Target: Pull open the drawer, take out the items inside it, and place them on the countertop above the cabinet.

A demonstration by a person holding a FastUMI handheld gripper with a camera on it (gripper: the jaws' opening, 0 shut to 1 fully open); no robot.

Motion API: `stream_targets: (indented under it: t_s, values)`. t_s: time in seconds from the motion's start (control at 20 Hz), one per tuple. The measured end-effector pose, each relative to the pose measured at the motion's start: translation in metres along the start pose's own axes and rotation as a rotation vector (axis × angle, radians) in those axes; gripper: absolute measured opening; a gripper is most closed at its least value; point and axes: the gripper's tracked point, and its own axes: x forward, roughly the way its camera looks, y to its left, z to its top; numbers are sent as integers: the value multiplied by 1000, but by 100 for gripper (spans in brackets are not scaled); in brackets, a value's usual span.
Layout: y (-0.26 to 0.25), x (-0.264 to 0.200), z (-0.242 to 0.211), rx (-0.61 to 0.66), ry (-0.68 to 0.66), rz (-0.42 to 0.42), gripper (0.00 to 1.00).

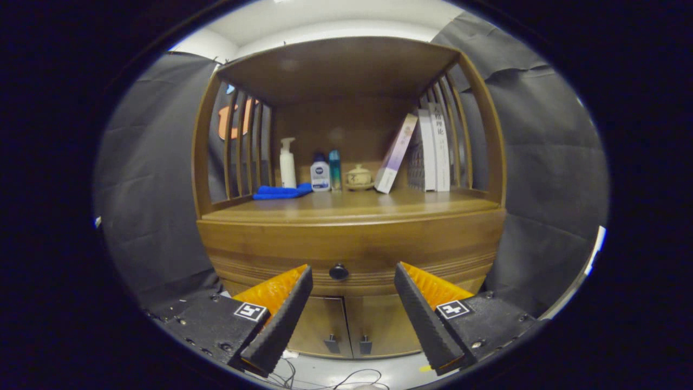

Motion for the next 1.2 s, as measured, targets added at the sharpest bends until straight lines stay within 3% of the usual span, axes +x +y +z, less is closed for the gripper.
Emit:
stream_targets:
  t_s: [0.2,0.4,0.55,1.0,1.2]
  values:
    - [3,28,-20,4,56,-13,91]
    - [9,38,-27,11,75,-6,76]
    - [10,40,-25,8,80,-11,73]
    - [11,58,-29,3,91,-56,36]
    - [13,58,-30,23,96,-44,28]
